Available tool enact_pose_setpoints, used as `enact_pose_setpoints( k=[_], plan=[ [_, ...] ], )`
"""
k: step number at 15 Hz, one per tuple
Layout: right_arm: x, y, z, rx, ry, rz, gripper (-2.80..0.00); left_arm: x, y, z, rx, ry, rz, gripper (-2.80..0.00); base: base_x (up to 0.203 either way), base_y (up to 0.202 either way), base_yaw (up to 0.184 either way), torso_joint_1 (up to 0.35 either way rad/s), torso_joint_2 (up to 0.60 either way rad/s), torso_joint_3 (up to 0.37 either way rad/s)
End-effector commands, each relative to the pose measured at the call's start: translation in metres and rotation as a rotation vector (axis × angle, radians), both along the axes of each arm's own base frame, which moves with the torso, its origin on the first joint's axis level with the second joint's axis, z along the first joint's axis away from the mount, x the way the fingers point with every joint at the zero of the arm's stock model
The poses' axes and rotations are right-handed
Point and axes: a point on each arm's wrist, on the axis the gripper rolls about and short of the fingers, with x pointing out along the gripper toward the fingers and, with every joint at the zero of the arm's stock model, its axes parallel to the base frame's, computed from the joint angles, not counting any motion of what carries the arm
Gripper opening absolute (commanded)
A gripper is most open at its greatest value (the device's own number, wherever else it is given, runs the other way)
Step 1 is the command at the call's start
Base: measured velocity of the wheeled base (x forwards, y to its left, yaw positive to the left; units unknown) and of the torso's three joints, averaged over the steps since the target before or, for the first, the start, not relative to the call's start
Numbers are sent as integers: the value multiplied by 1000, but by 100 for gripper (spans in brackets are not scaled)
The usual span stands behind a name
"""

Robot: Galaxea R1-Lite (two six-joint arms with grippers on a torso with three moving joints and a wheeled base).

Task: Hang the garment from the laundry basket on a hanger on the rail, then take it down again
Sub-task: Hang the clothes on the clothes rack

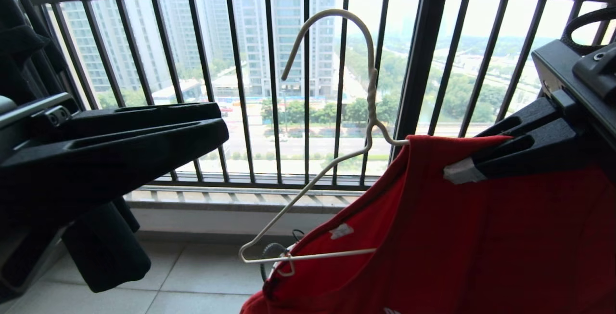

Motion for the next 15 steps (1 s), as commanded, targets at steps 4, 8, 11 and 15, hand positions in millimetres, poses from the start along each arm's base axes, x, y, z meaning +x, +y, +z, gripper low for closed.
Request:
enact_pose_setpoints(
  k=[4,8,11,15],
  plan=[
    [16,0,10,156,18,-130,-280,7,22,25,14,29,175,-280,0,0,0,0,0,0],
    [22,0,7,146,17,-144,-280,2,26,27,6,16,182,-280,0,0,0,0,0,0],
    [23,-1,8,143,12,-154,-280,0,27,27,3,16,178,-280,0,0,0,0,0,0],
    [26,-7,10,153,-3,-181,-280,19,15,18,44,78,174,-280,0,0,0,0,0,0]
  ],
)
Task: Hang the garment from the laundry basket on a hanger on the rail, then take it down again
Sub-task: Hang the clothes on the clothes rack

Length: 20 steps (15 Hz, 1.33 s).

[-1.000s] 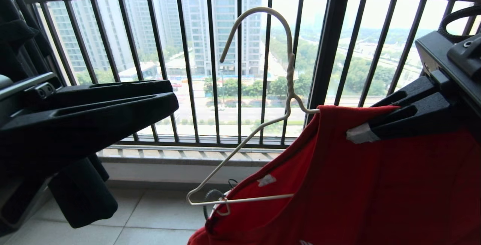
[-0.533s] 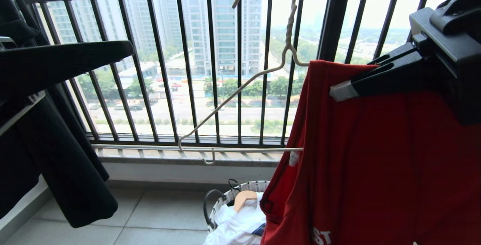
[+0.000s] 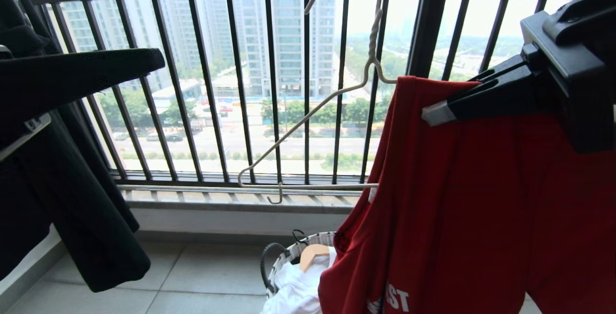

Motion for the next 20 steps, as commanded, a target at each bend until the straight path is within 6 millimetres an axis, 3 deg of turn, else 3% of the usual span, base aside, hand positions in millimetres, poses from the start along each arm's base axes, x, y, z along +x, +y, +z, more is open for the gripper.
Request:
enact_pose_setpoints(
  k=[1,6,11,14,17,20],
  plan=[
    [1,-4,2,10,-18,-18,-280,25,-15,-12,43,79,-3,-280,0,0,0,0,0,0],
    [13,-9,7,6,-115,-64,-280,84,-58,-53,109,337,-30,-280,0,0,0,0,0,0],
    [15,-10,10,-10,-174,-98,-280,72,-58,-74,64,512,-24,-280,0,0,0,0,0,0],
    [21,-8,7,-23,-180,-104,-280,59,-52,-109,92,656,-14,-280,0,0,0,0,0,0],
    [18,-10,11,-11,-200,-101,-280,82,-70,-134,112,798,5,-280,0,0,0,0,0,0],
    [11,-13,15,10,-207,-97,-280,100,-84,-149,59,823,4,-280,0,0,0,0,0,0]
  ],
)
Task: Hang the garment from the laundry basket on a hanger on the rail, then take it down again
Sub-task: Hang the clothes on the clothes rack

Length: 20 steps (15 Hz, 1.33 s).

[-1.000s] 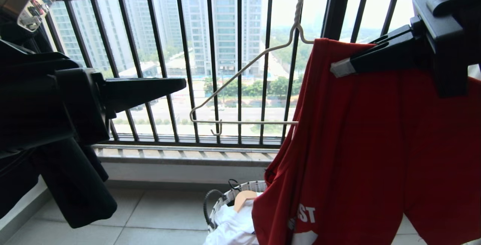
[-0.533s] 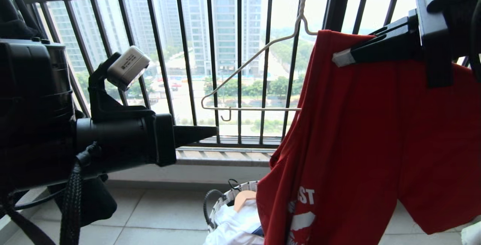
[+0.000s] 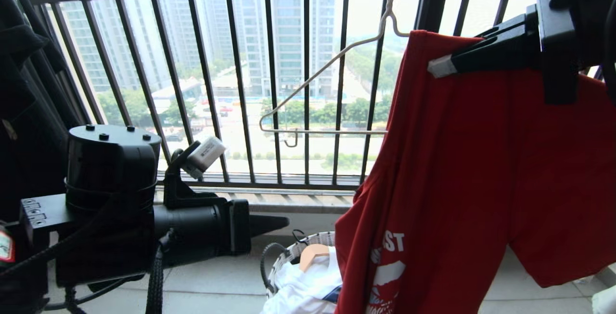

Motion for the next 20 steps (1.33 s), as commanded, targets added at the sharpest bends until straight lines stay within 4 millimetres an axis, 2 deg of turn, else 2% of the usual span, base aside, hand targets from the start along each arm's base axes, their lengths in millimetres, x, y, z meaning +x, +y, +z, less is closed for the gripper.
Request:
enact_pose_setpoints(
  k=[1,3,5,6,10,12,20],
  plan=[
    [-5,-3,2,16,8,3,-280,22,-16,-23,-1,32,6,-280,0,0,0,0,0,0],
    [-10,-1,4,39,22,24,-280,33,-20,-26,-20,12,21,-280,0,0,0,0,0,0],
    [-13,3,4,46,25,53,-280,34,-18,-25,-19,5,25,-280,0,0,0,0,0,0],
    [-15,5,4,48,27,65,-280,35,-17,-25,-22,9,33,0,0,0,0,0,0,0],
    [-22,14,8,91,26,113,-280,40,-9,-27,-59,25,67,0,0,0,0,0,0,0],
    [-23,16,9,105,22,118,-280,37,-8,-21,-114,48,57,0,0,0,0,0,0,0],
    [-25,23,14,159,19,142,-280,26,-2,-12,-141,29,13,0,0,0,0,0,0,0]
  ],
)
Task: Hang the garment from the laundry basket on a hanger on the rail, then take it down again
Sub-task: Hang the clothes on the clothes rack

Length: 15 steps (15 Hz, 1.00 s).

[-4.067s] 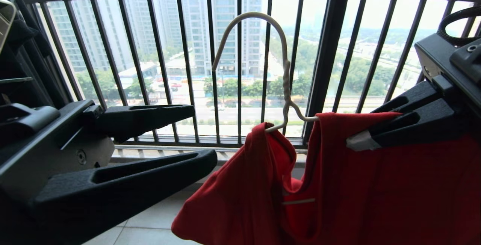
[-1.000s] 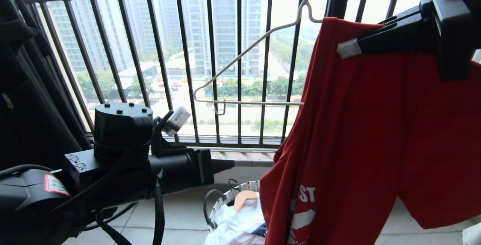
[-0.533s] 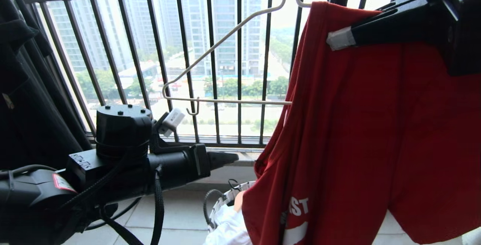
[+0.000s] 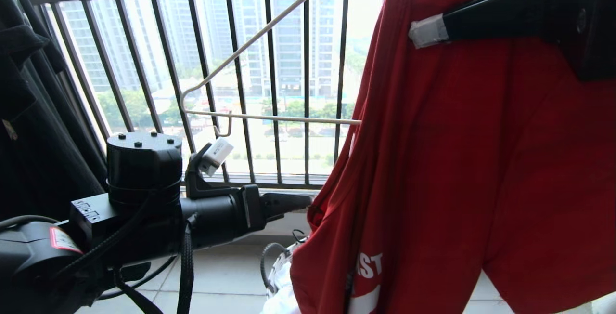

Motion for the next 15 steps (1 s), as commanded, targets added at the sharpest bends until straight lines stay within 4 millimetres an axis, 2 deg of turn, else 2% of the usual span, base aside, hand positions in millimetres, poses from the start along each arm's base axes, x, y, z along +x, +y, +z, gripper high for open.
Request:
enact_pose_setpoints(
  k=[1,3,9,12,15],
  plan=[
    [2,2,-1,-4,0,2,-280,-7,4,7,-21,-19,-13,0,0,0,0,0,0,0],
    [2,2,0,-3,-4,2,-280,-12,7,12,-33,-36,-20,0,0,0,0,0,0,0],
    [6,5,1,14,-23,2,-280,-13,-2,6,-19,-16,-55,0,0,0,0,0,0,0],
    [3,5,2,18,-27,11,-280,-6,-8,-4,5,6,-58,0,0,0,0,0,0,0],
    [0,7,2,17,-26,28,-280,-2,-11,-4,4,-36,-55,0,0,0,0,0,0,0]
  ],
)
